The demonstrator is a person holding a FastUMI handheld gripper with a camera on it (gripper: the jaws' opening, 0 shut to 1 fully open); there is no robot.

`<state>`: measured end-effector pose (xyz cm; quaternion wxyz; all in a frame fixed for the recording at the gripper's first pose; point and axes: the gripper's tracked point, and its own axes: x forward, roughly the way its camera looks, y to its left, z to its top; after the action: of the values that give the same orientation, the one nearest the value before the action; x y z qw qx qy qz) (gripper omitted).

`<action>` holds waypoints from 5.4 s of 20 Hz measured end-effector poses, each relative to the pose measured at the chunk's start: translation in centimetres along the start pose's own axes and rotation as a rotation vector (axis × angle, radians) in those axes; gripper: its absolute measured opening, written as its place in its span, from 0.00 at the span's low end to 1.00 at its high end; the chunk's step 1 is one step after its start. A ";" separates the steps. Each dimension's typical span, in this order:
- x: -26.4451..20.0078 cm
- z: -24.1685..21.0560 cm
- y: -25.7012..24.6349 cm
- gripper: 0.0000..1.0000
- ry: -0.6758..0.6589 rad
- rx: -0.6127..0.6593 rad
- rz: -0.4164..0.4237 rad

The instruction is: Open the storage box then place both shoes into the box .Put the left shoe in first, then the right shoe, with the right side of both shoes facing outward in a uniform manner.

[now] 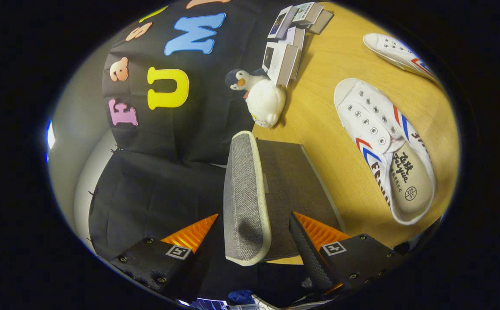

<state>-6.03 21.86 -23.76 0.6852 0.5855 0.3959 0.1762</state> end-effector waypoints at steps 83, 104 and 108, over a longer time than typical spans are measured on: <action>-3.8 9.2 10.5 0.98 -0.184 -1.034 -0.324; -6.3 15.3 -12.1 0.98 -0.002 -0.846 -0.682; -6.6 14.3 -15.1 0.98 0.067 -0.819 -0.736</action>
<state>-2.82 3.89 -35.75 0.8603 0.0882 0.4952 0.0831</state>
